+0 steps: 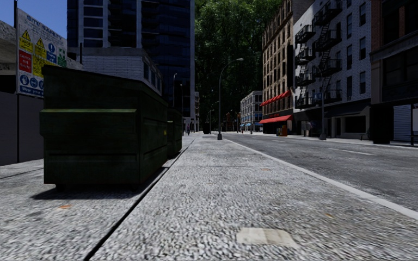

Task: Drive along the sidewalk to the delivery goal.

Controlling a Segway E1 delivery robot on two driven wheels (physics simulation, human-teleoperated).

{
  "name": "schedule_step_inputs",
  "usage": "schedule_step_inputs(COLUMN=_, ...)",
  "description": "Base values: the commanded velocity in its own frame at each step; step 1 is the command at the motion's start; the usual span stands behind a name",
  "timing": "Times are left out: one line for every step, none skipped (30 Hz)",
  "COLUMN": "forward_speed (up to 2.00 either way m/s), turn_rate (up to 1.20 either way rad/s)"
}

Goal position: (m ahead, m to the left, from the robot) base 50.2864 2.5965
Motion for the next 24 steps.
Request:
schedule_step_inputs(forward_speed=2.0, turn_rate=0.0)
schedule_step_inputs(forward_speed=2.0, turn_rate=0.0)
schedule_step_inputs(forward_speed=2.0, turn_rate=0.0)
schedule_step_inputs(forward_speed=2.0, turn_rate=0.0)
schedule_step_inputs(forward_speed=2.0, turn_rate=0.0)
schedule_step_inputs(forward_speed=2.0, turn_rate=0.0)
schedule_step_inputs(forward_speed=2.0, turn_rate=0.0)
schedule_step_inputs(forward_speed=2.0, turn_rate=0.0)
schedule_step_inputs(forward_speed=2.0, turn_rate=0.0)
schedule_step_inputs(forward_speed=2.0, turn_rate=0.0)
schedule_step_inputs(forward_speed=2.0, turn_rate=0.0)
schedule_step_inputs(forward_speed=2.0, turn_rate=0.0)
schedule_step_inputs(forward_speed=2.0, turn_rate=0.0)
schedule_step_inputs(forward_speed=2.0, turn_rate=0.0)
schedule_step_inputs(forward_speed=2.0, turn_rate=0.0)
schedule_step_inputs(forward_speed=2.0, turn_rate=0.0)
schedule_step_inputs(forward_speed=2.0, turn_rate=0.0)
schedule_step_inputs(forward_speed=2.0, turn_rate=0.0)
schedule_step_inputs(forward_speed=2.0, turn_rate=0.0)
schedule_step_inputs(forward_speed=2.0, turn_rate=0.0)
schedule_step_inputs(forward_speed=2.0, turn_rate=0.0)
schedule_step_inputs(forward_speed=2.0, turn_rate=0.0)
schedule_step_inputs(forward_speed=2.0, turn_rate=0.0)
schedule_step_inputs(forward_speed=2.0, turn_rate=0.0)
